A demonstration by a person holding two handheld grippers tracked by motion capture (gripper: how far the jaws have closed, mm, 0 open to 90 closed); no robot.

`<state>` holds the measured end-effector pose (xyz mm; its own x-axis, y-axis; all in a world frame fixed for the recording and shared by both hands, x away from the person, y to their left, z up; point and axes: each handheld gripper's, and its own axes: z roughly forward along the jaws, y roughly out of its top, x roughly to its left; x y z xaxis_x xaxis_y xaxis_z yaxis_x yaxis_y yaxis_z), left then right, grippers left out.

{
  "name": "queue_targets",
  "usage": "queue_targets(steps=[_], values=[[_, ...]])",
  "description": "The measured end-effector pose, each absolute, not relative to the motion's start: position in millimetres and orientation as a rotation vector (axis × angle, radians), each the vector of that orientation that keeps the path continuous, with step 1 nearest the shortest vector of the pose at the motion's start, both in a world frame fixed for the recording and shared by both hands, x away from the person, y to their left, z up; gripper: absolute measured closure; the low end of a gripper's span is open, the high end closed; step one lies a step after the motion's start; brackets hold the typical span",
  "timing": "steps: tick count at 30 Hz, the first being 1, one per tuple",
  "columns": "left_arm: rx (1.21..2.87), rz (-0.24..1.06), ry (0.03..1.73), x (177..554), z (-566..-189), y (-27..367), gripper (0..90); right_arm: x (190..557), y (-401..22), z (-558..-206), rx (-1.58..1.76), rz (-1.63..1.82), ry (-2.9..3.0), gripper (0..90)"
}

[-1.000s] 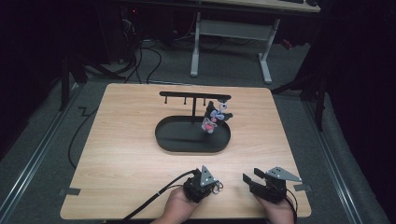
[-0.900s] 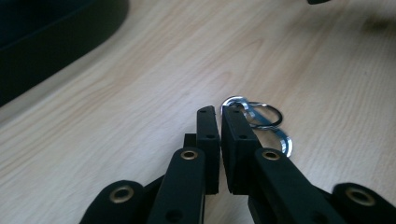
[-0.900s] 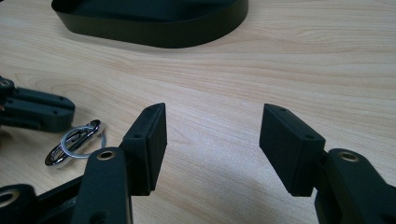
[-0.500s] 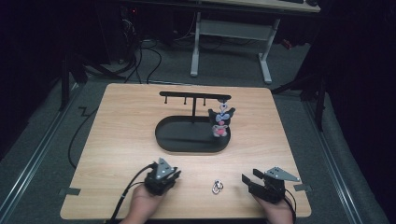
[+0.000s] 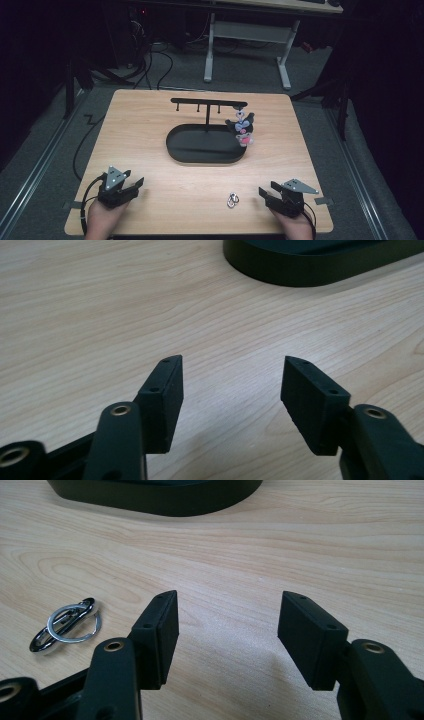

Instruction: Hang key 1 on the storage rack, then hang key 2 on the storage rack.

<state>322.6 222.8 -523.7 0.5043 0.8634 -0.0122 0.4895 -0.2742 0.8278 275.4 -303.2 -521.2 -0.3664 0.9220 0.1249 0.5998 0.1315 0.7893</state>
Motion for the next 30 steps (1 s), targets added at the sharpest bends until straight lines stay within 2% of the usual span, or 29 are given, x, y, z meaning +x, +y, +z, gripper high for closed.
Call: queue_targets(steps=[2, 3, 5, 19, 30], values=[[1.915, 0.550, 1.102, 323, -524, 226, 38.0, 276, -302, -522, 1.465, 1.096, 2.022, 42.2], [1.914, 0.576, 1.086, 322, -523, 226, 34.8, 275, -299, -522, 1.459, 1.076, 2.031, 42.1], [1.910, 0.580, 1.074, 323, -521, 227, 33.7, 275, -296, -522, 1.450, 1.057, 2.041, 42.0], [1.880, 0.543, 1.077, 322, -523, 235, 33.5, 284, -274, -502, 1.416, 0.900, 2.164, 41.7], [1.902, 0.525, 1.069, 322, -526, 230, 33.5, 295, -273, -500, 1.457, 0.749, 2.310, 41.1]])
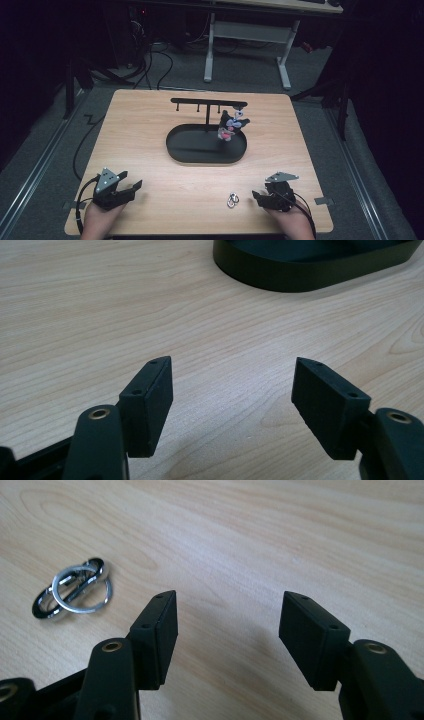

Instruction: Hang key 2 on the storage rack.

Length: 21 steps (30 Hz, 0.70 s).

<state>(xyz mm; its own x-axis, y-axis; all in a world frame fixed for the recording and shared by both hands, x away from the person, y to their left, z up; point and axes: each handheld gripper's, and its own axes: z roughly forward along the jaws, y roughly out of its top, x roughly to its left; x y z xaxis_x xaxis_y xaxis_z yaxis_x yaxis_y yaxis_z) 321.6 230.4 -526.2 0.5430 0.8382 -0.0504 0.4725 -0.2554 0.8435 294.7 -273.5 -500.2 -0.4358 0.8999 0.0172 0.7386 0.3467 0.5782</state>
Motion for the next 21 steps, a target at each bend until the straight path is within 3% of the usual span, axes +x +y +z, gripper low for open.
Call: queue_targets(steps=[21], values=[[1.916, 0.506, 1.038, 321, -527, 224, 33.1, 300, -246, -468, 1.334, 0.454, 2.572, 40.5]])
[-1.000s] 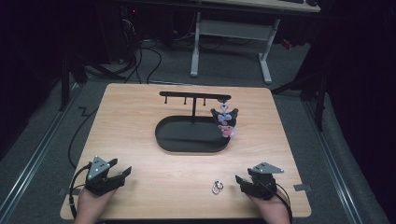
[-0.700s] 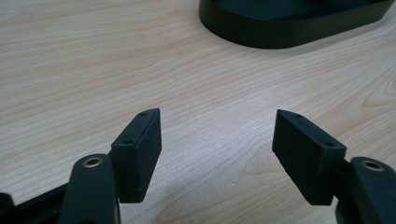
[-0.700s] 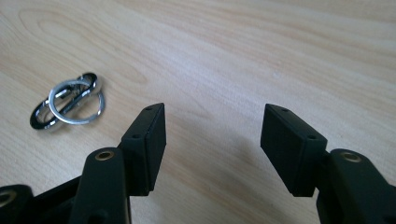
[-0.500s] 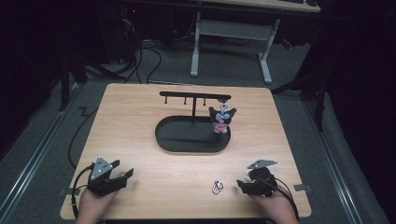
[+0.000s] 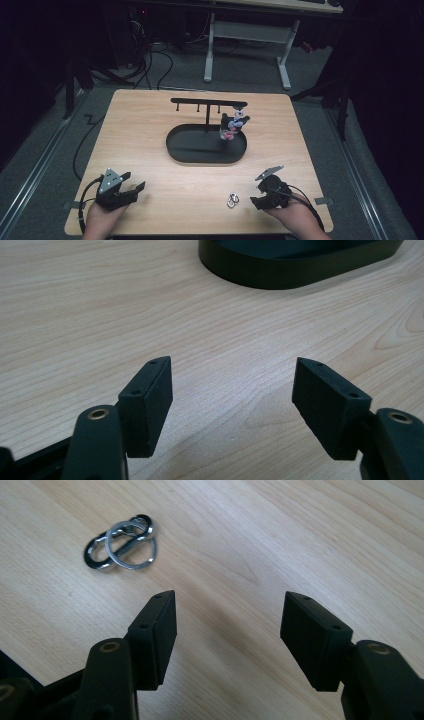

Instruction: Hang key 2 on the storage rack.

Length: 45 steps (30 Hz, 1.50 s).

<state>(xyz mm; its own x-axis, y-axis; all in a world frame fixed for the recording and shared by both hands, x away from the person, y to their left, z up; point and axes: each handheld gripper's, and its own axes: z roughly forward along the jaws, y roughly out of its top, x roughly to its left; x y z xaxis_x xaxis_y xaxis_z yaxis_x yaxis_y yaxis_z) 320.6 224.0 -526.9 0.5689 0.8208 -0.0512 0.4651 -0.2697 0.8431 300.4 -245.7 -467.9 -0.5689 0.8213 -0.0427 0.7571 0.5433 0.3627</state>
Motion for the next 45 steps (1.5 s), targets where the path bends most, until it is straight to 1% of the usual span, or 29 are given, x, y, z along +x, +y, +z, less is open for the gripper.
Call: queue_targets(steps=[20, 21, 24, 25, 27, 29, 30, 31, 38, 39, 40, 41, 43, 45], values=[[1.916, 0.514, 1.024, 319, -524, 227, 33.1, 307, -188, -485, 1.160, 0.383, 2.743, 42.2], [1.914, 0.515, 1.025, 320, -524, 227, 33.1, 310, -185, -486, 1.148, 0.374, 2.757, 45.9], [1.906, 0.510, 1.030, 320, -524, 228, 33.1, 312, -182, -486, 1.134, 0.357, 2.766, 48.4], [1.906, 0.511, 1.029, 320, -524, 228, 33.1, 315, -179, -486, 1.152, 0.350, 2.771, 52.8], [1.910, 0.512, 1.023, 320, -524, 228, 33.1, 316, -179, -486, 1.144, 0.347, 2.776, 54.4], [1.910, 0.516, 1.019, 320, -523, 228, 33.1, 317, -175, -486, 1.133, 0.322, 2.794, 60.4], [1.910, 0.516, 1.019, 320, -523, 228, 33.1, 317, -175, -486, 1.133, 0.322, 2.794, 60.4], [1.906, 0.511, 1.019, 320, -523, 228, 33.1, 316, -174, -486, 1.127, 0.324, 2.792, 64.0], [1.910, 0.511, 1.014, 319, -523, 228, 33.1, 315, -176, -483, 1.114, 0.319, 2.771, 72.1], [1.910, 0.512, 1.014, 319, -523, 228, 33.1, 315, -176, -482, 1.108, 0.321, 2.765, 76.2], [1.911, 0.512, 1.014, 319, -523, 228, 33.1, 315, -176, -482, 1.108, 0.321, 2.765, 76.2], [1.910, 0.511, 1.015, 320, -523, 227, 33.1, 316, -176, -480, 1.093, 0.336, 2.754, 80.3], [1.910, 0.509, 1.014, 319, -523, 227, 33.1, 316, -176, -479, 1.097, 0.341, 2.752, 81.5], [1.908, 0.507, 1.013, 319, -524, 226, 33.1, 317, -177, -477, 1.091, 0.349, 2.744, 85.3]])
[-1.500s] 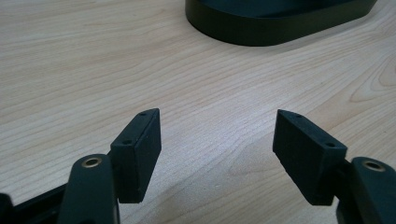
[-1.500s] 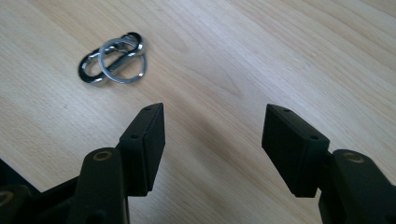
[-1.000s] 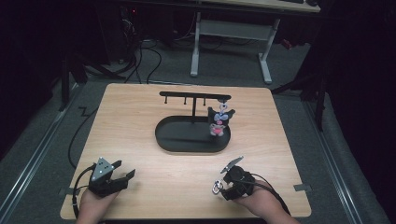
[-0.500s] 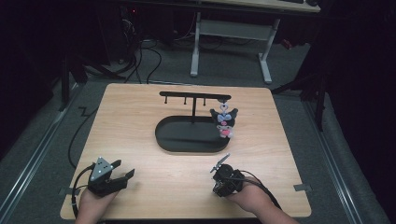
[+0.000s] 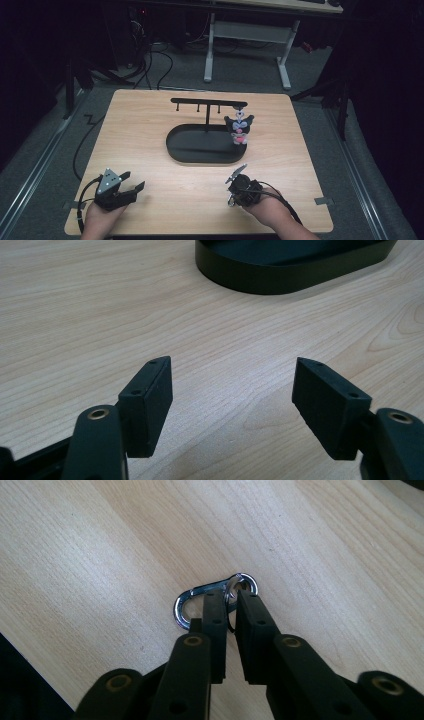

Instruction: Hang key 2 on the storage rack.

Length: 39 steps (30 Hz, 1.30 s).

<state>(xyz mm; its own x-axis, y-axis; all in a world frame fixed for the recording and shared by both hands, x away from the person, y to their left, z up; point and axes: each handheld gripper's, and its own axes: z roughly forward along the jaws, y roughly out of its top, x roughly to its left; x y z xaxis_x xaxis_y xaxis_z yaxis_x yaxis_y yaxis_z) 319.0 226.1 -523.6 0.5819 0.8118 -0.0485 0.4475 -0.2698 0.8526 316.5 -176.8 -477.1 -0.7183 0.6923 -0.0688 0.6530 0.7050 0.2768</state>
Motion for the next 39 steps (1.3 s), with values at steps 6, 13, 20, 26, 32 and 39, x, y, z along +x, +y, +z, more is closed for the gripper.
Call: queue_targets(steps=[6, 13, 20, 26, 32, 39], values=[[1.905, 0.509, 1.014, 317, -522, 227, 33.2, 320, -183, -476, 1.126, 0.352, 2.732, 87.3], [1.910, 0.509, 1.013, 318, -523, 226, 33.2, 321, -186, -478, 1.139, 0.352, 2.743, 87.4], [1.907, 0.507, 1.019, 318, -523, 227, 33.2, 324, -189, -479, 1.177, 0.371, 2.746, 88.0], [1.910, 0.513, 1.012, 316, -522, 227, 33.2, 323, -191, -479, 1.220, 0.401, 2.751, 88.5], [1.910, 0.508, 1.018, 318, -524, 227, 33.2, 323, -194, -480, 1.248, 0.438, 2.744, 88.7], [1.910, 0.510, 1.017, 318, -523, 227, 33.2, 324, -197, -482, 1.265, 0.485, 2.725, 88.7]])
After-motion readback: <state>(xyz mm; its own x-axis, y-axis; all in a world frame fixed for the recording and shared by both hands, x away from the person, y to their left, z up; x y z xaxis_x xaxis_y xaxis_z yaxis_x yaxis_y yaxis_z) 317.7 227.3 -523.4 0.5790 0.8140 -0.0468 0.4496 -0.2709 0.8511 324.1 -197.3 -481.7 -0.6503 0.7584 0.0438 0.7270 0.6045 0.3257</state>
